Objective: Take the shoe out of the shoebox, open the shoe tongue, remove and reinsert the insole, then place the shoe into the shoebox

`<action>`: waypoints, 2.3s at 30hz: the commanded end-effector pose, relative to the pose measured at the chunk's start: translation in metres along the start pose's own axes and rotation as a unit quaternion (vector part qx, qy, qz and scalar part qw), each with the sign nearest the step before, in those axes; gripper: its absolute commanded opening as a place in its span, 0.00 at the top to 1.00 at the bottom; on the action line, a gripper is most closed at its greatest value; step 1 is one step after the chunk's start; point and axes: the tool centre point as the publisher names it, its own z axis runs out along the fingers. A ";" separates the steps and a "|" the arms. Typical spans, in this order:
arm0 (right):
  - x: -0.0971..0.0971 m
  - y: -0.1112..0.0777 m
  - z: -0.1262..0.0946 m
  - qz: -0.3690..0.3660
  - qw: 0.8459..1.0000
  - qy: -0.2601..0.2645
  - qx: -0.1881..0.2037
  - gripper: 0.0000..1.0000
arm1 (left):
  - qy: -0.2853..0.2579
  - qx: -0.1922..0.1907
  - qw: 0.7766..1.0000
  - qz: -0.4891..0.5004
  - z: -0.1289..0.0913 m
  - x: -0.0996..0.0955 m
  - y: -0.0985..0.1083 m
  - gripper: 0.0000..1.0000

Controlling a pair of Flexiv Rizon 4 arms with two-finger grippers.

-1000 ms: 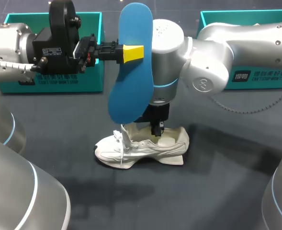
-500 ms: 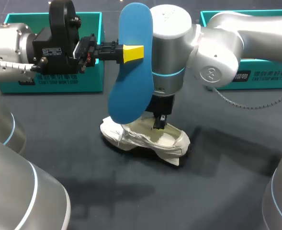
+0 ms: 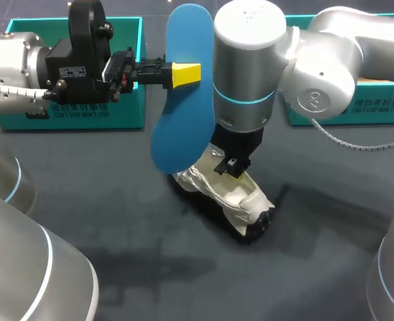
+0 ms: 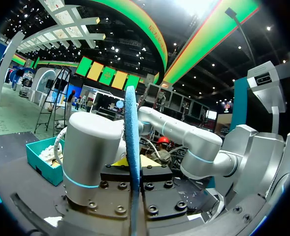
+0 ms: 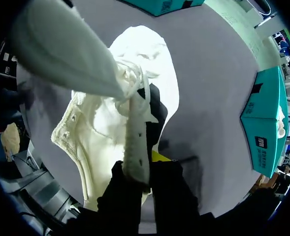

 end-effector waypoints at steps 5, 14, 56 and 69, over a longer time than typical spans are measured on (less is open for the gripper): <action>0.002 0.003 0.000 0.000 1.000 -0.002 0.003 1.00 | 0.001 0.000 1.000 0.000 0.002 -0.001 0.000 1.00; 0.003 -0.007 0.007 0.132 0.990 0.032 -0.032 1.00 | 0.001 0.000 1.000 0.000 0.002 -0.001 0.000 1.00; 0.055 -0.008 0.026 0.321 0.942 0.079 -0.055 1.00 | 0.001 0.000 1.000 0.000 0.002 -0.001 0.000 1.00; 0.059 -0.012 0.039 0.340 0.935 0.090 -0.054 1.00 | 0.001 0.000 1.000 0.000 0.002 -0.001 0.000 1.00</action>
